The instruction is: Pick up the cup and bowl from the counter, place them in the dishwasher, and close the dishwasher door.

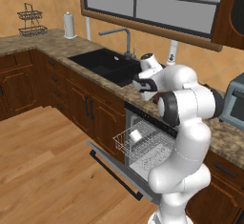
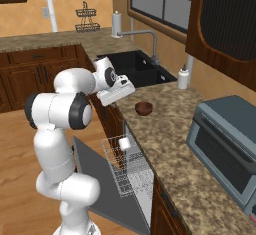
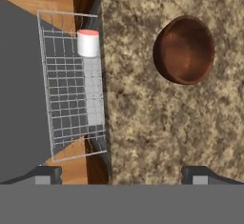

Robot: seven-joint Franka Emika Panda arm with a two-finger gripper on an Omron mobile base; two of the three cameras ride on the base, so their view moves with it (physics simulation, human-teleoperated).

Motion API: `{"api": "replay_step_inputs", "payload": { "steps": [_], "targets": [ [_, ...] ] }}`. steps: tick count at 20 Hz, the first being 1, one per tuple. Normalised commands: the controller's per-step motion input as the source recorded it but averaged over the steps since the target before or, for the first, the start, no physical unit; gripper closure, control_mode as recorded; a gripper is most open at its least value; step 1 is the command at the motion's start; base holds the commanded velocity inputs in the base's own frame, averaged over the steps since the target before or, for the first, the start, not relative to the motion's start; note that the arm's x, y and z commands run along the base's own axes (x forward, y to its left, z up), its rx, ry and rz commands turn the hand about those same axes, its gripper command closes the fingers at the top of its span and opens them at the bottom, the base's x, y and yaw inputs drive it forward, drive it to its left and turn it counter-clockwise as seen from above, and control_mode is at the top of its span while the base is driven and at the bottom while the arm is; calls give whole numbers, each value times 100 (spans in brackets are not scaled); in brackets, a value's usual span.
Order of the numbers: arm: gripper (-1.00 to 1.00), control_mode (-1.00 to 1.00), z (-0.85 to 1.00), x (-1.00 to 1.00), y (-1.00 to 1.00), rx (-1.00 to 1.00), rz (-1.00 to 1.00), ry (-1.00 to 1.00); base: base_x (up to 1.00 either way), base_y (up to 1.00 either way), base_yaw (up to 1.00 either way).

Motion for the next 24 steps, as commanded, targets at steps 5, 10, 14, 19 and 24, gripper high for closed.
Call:
{"api": "replay_step_inputs", "payload": {
  "steps": [5, 10, 14, 19, 24],
  "targets": [
    [-100, -100, -40, 26, -9, -1, 0, 0, 0, 0, 0],
    [-100, -100, -28, 30, -18, 0, 0, 0, 0, 0, 0],
    [-100, -100, -22, 27, -21, 0, 0, 0, 0, 0, 0],
    [-100, -100, -15, 27, -23, 0, 0, -1, 0, 0, 0],
    [-100, -100, -16, 25, -14, 0, 1, -1, 0, 0, 0]
  ]
}}
